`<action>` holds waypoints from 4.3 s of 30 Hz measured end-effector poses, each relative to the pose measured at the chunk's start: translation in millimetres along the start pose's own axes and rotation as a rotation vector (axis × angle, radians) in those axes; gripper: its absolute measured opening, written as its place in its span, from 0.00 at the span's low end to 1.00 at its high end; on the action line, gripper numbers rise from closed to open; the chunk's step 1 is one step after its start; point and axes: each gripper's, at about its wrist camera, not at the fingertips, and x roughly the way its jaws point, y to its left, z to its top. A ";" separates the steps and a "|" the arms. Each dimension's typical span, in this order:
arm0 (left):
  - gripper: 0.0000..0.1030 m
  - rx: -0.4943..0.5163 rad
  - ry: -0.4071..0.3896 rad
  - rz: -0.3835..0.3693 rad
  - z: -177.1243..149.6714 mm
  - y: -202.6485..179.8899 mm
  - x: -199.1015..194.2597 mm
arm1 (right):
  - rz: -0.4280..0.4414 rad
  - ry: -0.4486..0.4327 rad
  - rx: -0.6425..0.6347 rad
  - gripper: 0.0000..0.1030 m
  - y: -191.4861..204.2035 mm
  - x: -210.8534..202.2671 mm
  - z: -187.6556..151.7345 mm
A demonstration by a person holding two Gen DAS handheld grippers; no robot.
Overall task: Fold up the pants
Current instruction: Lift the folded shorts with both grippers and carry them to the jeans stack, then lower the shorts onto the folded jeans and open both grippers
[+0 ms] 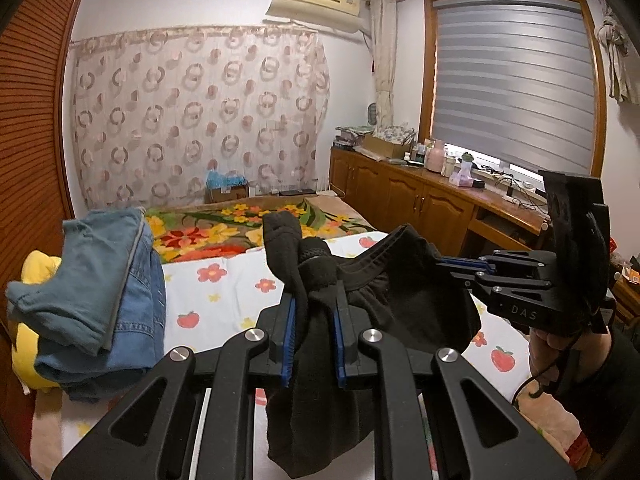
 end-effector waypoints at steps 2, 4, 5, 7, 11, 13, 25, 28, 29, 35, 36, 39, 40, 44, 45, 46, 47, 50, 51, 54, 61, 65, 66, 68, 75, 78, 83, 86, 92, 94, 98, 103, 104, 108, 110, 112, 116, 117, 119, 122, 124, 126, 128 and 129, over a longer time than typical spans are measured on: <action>0.16 0.004 -0.011 0.005 1.9 -0.2 -3.7 | -0.001 -0.008 -0.006 0.10 1.3 -2.5 1.8; 0.16 0.008 -0.022 0.007 4.3 1.6 -7.8 | 0.001 -0.017 -0.013 0.10 4.0 -6.2 3.6; 0.16 0.010 -0.026 0.010 5.2 2.9 -9.1 | 0.001 -0.022 -0.016 0.10 5.5 -7.7 4.4; 0.16 0.011 -0.031 0.013 7.2 4.4 -13.2 | 0.005 -0.031 -0.022 0.10 7.4 -11.1 5.6; 0.16 0.014 -0.044 0.026 8.1 9.9 -23.0 | 0.012 -0.046 -0.036 0.10 12.7 -13.0 8.9; 0.16 0.013 -0.050 0.033 8.7 11.7 -27.7 | 0.016 -0.053 -0.045 0.10 16.8 -13.7 10.2; 0.16 -0.018 -0.055 0.073 5.4 41.7 -36.3 | 0.048 -0.055 -0.089 0.10 24.4 0.7 17.4; 0.16 -0.033 -0.057 0.083 9.2 52.9 -33.8 | 0.056 -0.050 -0.104 0.10 24.2 9.1 24.7; 0.16 -0.038 -0.058 0.086 10.8 56.6 -32.7 | 0.057 -0.049 -0.110 0.10 24.1 12.3 27.9; 0.16 -0.055 -0.062 0.112 25.8 77.7 -25.5 | 0.073 -0.049 -0.140 0.10 19.4 30.6 51.8; 0.16 -0.055 -0.066 0.117 29.0 81.0 -24.8 | 0.075 -0.051 -0.145 0.10 17.8 33.6 56.6; 0.16 -0.058 -0.077 0.134 37.3 90.0 -23.8 | 0.083 -0.059 -0.154 0.10 14.1 41.9 67.7; 0.16 -0.060 -0.079 0.138 39.0 94.0 -23.7 | 0.087 -0.063 -0.156 0.10 12.8 44.8 70.4; 0.16 -0.061 -0.081 0.172 45.6 109.3 -22.0 | 0.109 -0.072 -0.169 0.10 11.5 63.4 86.4; 0.16 -0.064 -0.082 0.182 47.0 114.6 -22.0 | 0.115 -0.073 -0.173 0.10 11.7 68.4 88.7; 0.16 -0.066 -0.083 0.186 47.3 118.0 -22.5 | 0.122 -0.073 -0.177 0.10 11.7 74.2 91.0; 0.16 -0.069 -0.085 0.192 48.1 122.4 -22.6 | 0.134 -0.073 -0.179 0.10 11.3 80.7 93.8; 0.16 -0.083 -0.093 0.211 49.9 136.9 -23.3 | 0.190 -0.081 -0.170 0.10 6.0 99.2 102.3; 0.16 -0.089 -0.093 0.221 49.9 142.0 -22.6 | 0.202 -0.081 -0.177 0.10 5.3 106.3 105.1; 0.16 -0.108 -0.089 0.246 46.3 155.8 -20.2 | 0.225 -0.082 -0.193 0.10 1.3 127.0 112.6; 0.16 -0.152 -0.101 0.334 24.2 181.3 -14.4 | 0.258 -0.060 -0.247 0.10 0.3 181.4 123.0; 0.16 -0.190 -0.096 0.364 14.4 194.0 -10.4 | 0.268 -0.058 -0.313 0.10 5.1 208.5 127.2; 0.16 -0.195 -0.093 0.379 12.4 196.3 -8.4 | 0.271 -0.056 -0.324 0.10 6.4 214.5 130.1; 0.16 -0.216 -0.092 0.404 9.0 201.4 -5.5 | 0.284 -0.050 -0.331 0.10 7.3 225.5 133.9; 0.16 -0.263 -0.109 0.469 -8.9 206.9 -5.5 | 0.333 -0.059 -0.365 0.10 9.2 248.2 145.8; 0.16 -0.274 -0.111 0.479 -10.1 206.9 -6.3 | 0.346 -0.059 -0.390 0.10 15.1 257.0 149.0; 0.16 -0.283 -0.105 0.507 -12.2 210.5 -6.2 | 0.365 -0.035 -0.420 0.10 25.3 273.5 151.4; 0.16 -0.285 -0.088 0.519 -15.4 212.6 -4.8 | 0.358 -0.016 -0.429 0.10 25.2 280.4 147.5; 0.16 -0.299 -0.071 0.516 -18.5 212.8 -3.0 | 0.355 0.034 -0.390 0.10 14.9 289.4 147.4; 0.16 -0.297 -0.073 0.511 -17.6 210.9 -4.5 | 0.364 0.064 -0.387 0.11 16.2 292.3 150.3; 0.16 -0.295 -0.070 0.513 -17.4 210.7 -4.4 | 0.356 0.086 -0.356 0.22 12.4 292.1 160.4; 0.16 -0.300 -0.052 0.518 -17.4 214.2 -4.8 | 0.356 0.078 -0.325 0.25 9.7 283.3 165.9; 0.17 -0.300 -0.049 0.520 -16.6 215.0 -4.5 | 0.371 0.079 -0.317 0.25 8.1 280.4 165.4; 0.26 -0.323 -0.035 0.524 -18.1 218.9 -5.2 | 0.382 0.108 -0.305 0.25 3.7 282.1 153.7; 0.36 -0.343 -0.034 0.513 -19.3 220.4 -8.4 | 0.360 0.135 -0.308 0.25 0.0 288.5 148.8; 0.45 -0.350 -0.032 0.500 -20.1 219.1 -10.7 | 0.344 0.161 -0.300 0.25 -4.3 294.5 145.9; 0.50 -0.333 -0.004 0.499 -20.1 213.1 -13.3 | 0.326 0.166 -0.264 0.25 -9.7 292.7 149.4; 0.52 -0.327 0.000 0.494 -20.1 210.7 -14.3 | 0.320 0.164 -0.257 0.25 -10.3 290.1 149.6; 0.67 -0.318 0.002 0.491 -20.1 205.7 -17.3 | 0.312 0.158 -0.250 0.25 -10.2 283.3 148.7; 0.76 -0.317 -0.004 0.476 -19.2 199.3 -23.4 | 0.307 0.148 -0.232 0.25 -10.0 268.3 143.0; 0.80 -0.305 0.012 0.468 -17.9 192.7 -25.0 | 0.305 0.141 -0.223 0.25 -11.3 255.1 137.1; 0.84 -0.285 0.029 0.463 -16.1 185.9 -25.7 | 0.296 0.128 -0.211 0.25 -12.3 239.9 132.6; 0.87 -0.262 0.039 0.464 -15.1 176.9 -27.6 | 0.288 0.115 -0.197 0.25 -15.1 225.7 125.9; 0.87 -0.252 0.040 0.460 -14.5 172.6 -29.0 | 0.285 0.108 -0.188 0.25 -15.8 216.8 122.9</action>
